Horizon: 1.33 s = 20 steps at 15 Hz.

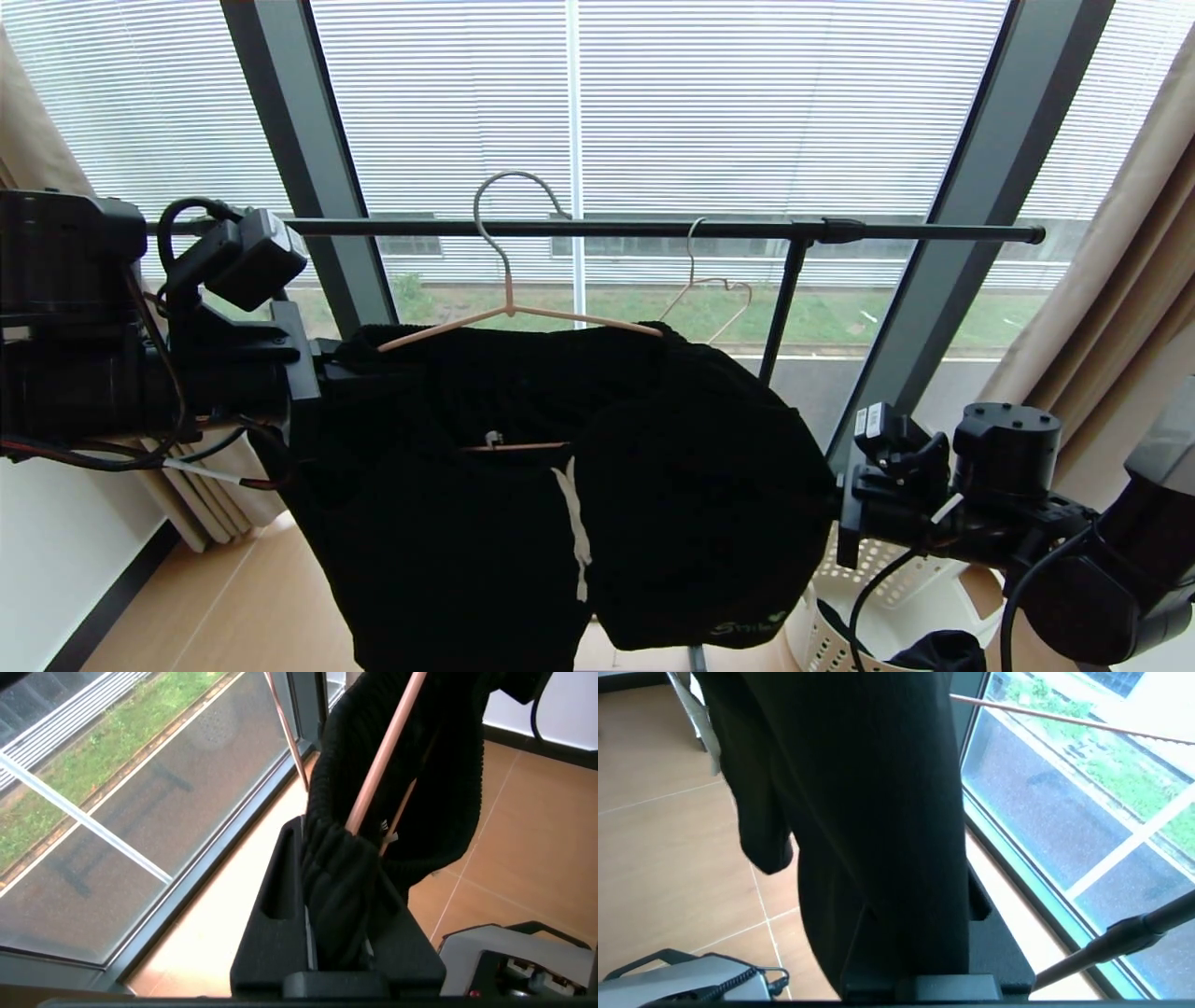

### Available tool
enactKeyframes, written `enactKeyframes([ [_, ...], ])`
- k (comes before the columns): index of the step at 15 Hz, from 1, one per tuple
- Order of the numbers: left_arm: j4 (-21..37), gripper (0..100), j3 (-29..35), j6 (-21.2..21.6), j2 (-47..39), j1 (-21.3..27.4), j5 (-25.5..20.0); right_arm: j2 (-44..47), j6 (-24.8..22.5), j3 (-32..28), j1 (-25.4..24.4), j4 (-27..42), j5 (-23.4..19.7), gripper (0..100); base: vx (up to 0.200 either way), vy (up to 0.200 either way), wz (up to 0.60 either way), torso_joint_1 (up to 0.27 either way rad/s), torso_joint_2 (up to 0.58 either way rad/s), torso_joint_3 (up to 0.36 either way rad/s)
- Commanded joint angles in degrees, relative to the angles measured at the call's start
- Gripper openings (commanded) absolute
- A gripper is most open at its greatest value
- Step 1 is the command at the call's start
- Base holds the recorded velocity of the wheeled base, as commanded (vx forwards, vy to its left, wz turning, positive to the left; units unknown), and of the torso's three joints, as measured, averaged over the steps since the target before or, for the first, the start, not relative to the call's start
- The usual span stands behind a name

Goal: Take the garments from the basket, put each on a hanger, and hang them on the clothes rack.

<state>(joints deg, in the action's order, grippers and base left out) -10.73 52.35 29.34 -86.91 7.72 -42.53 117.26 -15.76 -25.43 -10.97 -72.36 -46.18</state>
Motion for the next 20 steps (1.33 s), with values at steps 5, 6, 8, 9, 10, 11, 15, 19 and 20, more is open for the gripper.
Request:
enactKeyframes([
  [5,-0.1,0,0.1,-3.9,-0.3,-0.2,0.2,-4.6,-0.3,0.7,-1.2,3.5,0.2,100,0.000,0.000,0.00,0.000,0.00,0.000],
  [6,-0.1,0,0.1,-4.6,-0.3,-0.3,0.2,-4.6,-0.3,0.6,-1.2,3.4,0.3,100,0.000,0.000,0.00,0.000,0.00,0.000],
  [8,-0.1,0,-0.1,-5.1,-0.3,-2.3,0.3,-4.5,-0.3,0.5,-1.2,2.9,1.0,100,0.000,0.000,0.00,0.000,0.00,0.000],
  [9,0.0,0,-0.1,-5.3,-0.4,-3.4,0.3,-4.3,-0.3,-0.1,-1.2,2.9,2.7,100,0.000,0.000,0.00,0.000,0.00,0.000],
  [10,0.0,0,-0.4,-5.3,-0.4,-4.2,0.3,-4.1,-0.3,-0.7,-1.2,2.9,5.7,100,0.000,0.000,0.00,0.000,0.00,0.000],
  [11,0.0,0,-0.5,-5.3,-0.6,-5.7,0.3,-3.9,-0.2,-1.7,-1.5,3.0,10.1,100,0.000,0.000,0.00,0.000,0.00,0.000],
  [15,-0.1,0,0.4,-9.1,-2.6,-8.2,0.7,-2.8,1.2,-4.4,-4.3,3.3,17.5,100,0.000,0.000,0.00,0.000,0.00,0.000],
  [19,0.1,0,1.8,-12.9,-4.7,-7.5,4.7,-2.4,8.3,-7.6,-6.4,3.2,25.1,100,0.000,0.000,0.00,0.000,0.00,0.000],
  [20,0.2,0,1.7,-12.9,-5.2,-6.7,6.4,-2.3,8.3,-7.7,-6.4,3.3,25.1,100,0.000,0.000,0.00,0.000,0.00,0.000],
])
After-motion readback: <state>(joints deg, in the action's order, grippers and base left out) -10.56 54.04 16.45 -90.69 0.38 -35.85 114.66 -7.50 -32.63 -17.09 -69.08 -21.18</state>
